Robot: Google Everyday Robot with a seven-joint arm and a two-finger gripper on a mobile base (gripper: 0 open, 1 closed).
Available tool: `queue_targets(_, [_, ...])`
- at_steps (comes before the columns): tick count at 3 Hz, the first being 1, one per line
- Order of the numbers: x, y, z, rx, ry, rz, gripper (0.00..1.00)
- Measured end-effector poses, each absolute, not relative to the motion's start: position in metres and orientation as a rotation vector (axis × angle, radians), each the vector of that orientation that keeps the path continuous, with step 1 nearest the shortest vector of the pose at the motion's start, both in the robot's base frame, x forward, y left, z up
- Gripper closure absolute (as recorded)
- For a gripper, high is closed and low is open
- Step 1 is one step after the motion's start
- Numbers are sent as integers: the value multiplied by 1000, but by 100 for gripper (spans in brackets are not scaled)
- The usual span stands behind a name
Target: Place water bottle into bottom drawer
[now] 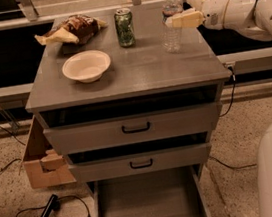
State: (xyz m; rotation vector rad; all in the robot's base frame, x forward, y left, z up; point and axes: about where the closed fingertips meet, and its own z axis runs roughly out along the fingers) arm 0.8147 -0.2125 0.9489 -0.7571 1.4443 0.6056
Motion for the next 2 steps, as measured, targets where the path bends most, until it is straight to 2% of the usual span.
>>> queue_targets(2, [814, -200, 943, -774, 1462, 633, 61])
